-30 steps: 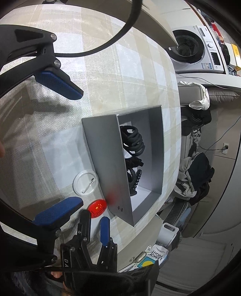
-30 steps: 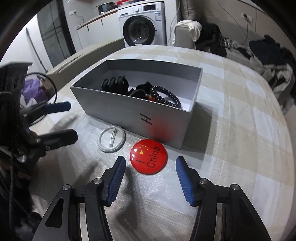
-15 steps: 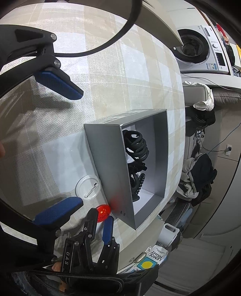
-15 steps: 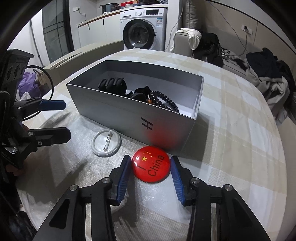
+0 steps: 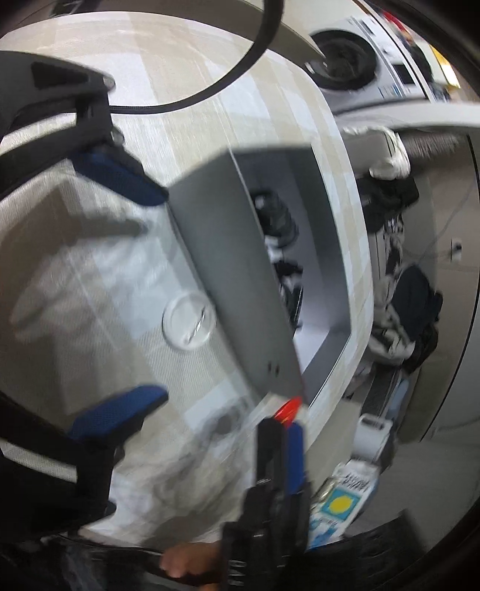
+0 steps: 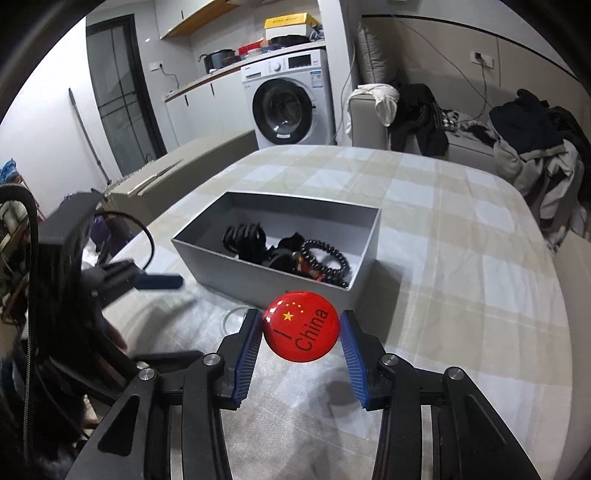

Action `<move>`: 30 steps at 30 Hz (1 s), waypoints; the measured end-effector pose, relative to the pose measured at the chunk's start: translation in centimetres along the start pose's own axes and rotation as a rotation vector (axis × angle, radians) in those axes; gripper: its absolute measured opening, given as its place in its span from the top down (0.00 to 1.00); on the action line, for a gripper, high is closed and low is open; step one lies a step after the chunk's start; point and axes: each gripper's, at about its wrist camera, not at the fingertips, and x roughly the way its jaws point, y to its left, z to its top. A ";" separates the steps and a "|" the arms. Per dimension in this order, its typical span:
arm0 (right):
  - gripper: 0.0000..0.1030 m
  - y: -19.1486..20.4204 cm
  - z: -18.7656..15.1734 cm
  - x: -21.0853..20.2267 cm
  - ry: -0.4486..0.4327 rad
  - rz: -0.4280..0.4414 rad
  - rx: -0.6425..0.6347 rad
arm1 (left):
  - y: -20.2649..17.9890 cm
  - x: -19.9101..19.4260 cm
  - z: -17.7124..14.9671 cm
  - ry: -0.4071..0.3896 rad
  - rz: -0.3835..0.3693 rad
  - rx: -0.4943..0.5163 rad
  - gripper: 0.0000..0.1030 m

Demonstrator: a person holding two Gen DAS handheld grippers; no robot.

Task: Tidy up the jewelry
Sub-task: 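Grasp the clear round badge with the left gripper while the right gripper holds the red badge, then carry both badges over the grey box with the left and right grippers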

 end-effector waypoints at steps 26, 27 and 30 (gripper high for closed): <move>0.59 -1.0 0.2 -1.9 -0.065 0.005 0.035 | -1.6 -0.7 1.4 -0.035 0.012 0.079 0.65; 0.59 -1.1 0.2 -2.1 -0.071 0.011 0.039 | -1.6 -0.9 1.5 -0.046 0.010 0.079 0.65; 0.59 -1.2 0.4 -2.7 -0.100 0.033 0.058 | -1.4 -2.0 1.8 -0.086 -0.007 0.070 0.65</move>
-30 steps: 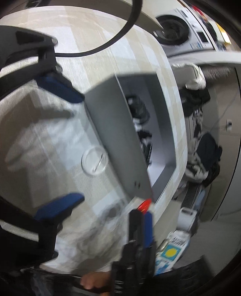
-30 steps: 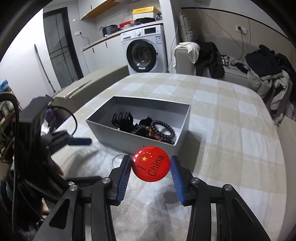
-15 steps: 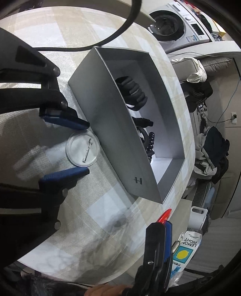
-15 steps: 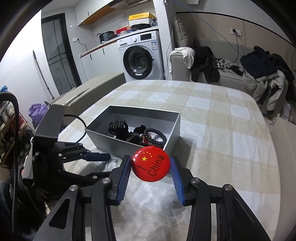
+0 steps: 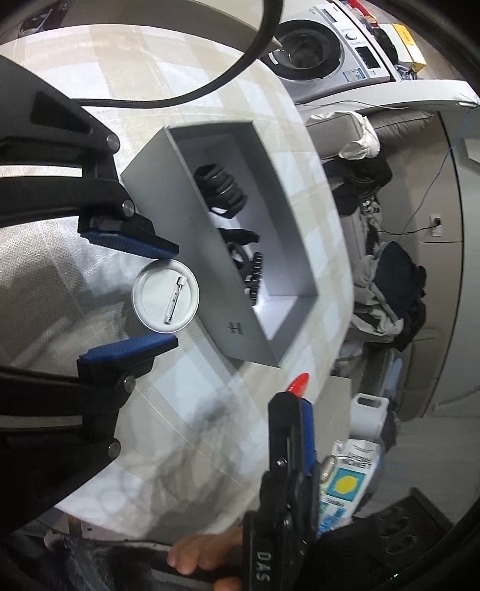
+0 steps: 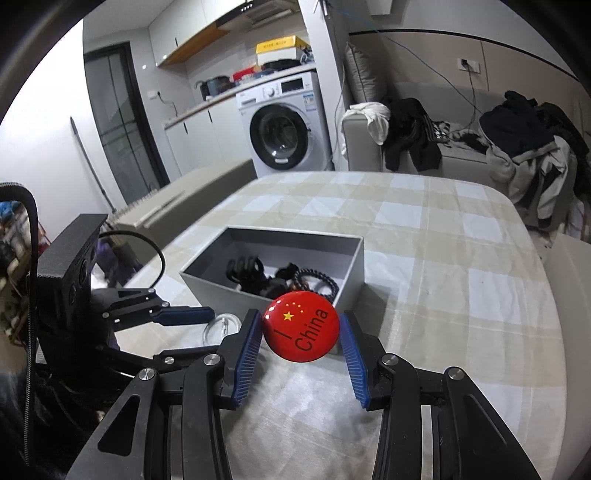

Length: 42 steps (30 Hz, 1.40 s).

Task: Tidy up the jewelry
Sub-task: 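Carry both badges over the grey box with the left and right grippers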

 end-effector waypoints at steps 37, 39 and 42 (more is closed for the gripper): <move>0.59 -1.8 1.4 -3.1 -0.164 0.006 0.135 | 3.9 -3.3 1.5 -0.223 0.111 -0.178 0.65; 0.59 -1.7 1.5 -3.0 -0.163 0.010 0.132 | 4.1 -3.1 1.6 -0.221 0.113 -0.184 0.65; 0.59 -1.6 1.7 -2.9 -0.164 0.020 0.132 | 4.2 -2.9 1.9 -0.222 0.120 -0.181 0.65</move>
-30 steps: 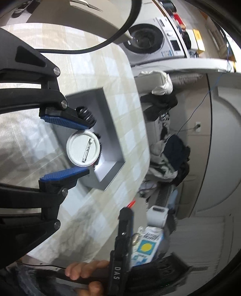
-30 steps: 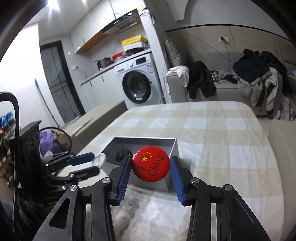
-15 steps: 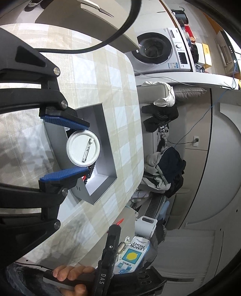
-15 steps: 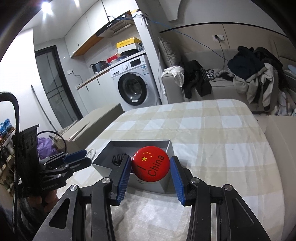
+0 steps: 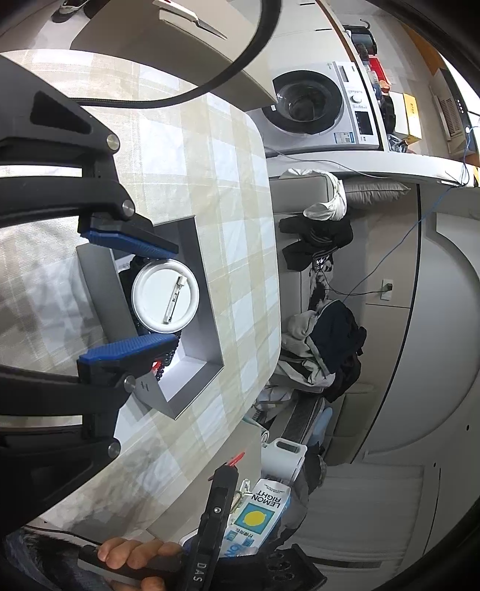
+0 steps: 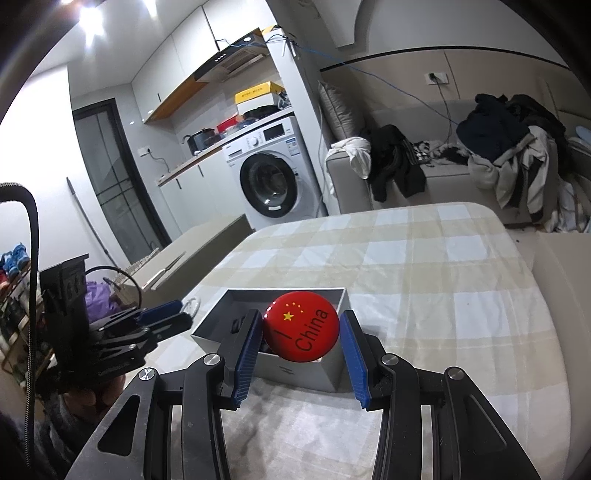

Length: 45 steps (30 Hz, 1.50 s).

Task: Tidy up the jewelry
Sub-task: 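Carry both badges over the grey box with the left and right grippers, then open both grippers to drop the badges into the grey box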

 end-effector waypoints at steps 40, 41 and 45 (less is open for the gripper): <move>0.59 -1.5 0.7 7.4 0.092 0.114 0.165 | -0.5 5.2 0.7 0.097 0.088 0.024 0.65; 0.59 -1.4 0.6 7.6 0.097 0.113 0.163 | -0.5 5.3 0.7 0.099 0.088 0.023 0.65; 0.58 -1.4 0.6 7.7 0.098 0.113 0.166 | -0.2 5.4 0.6 0.109 0.082 0.000 0.65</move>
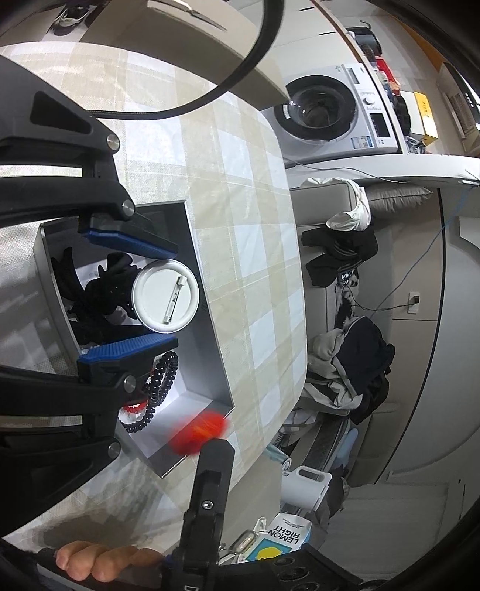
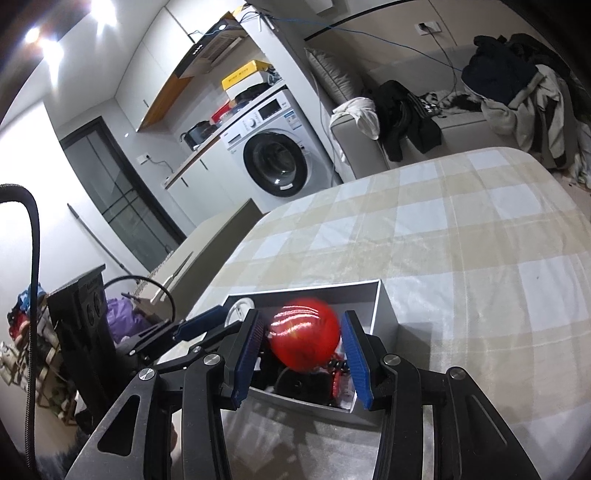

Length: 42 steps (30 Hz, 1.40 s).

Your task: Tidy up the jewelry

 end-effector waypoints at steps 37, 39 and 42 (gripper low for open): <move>0.00 4.6 -4.9 -3.5 -0.214 -0.153 -0.343 | 3.2 -4.6 -4.1 -0.205 0.042 -0.081 0.01; 0.00 4.7 -5.1 -3.2 -0.210 -0.165 -0.357 | 2.9 -4.7 -4.3 -0.210 0.051 -0.059 0.01; 0.00 4.5 -5.5 -2.9 -0.210 -0.174 -0.369 | 2.7 -4.9 -4.4 -0.217 0.048 -0.042 0.01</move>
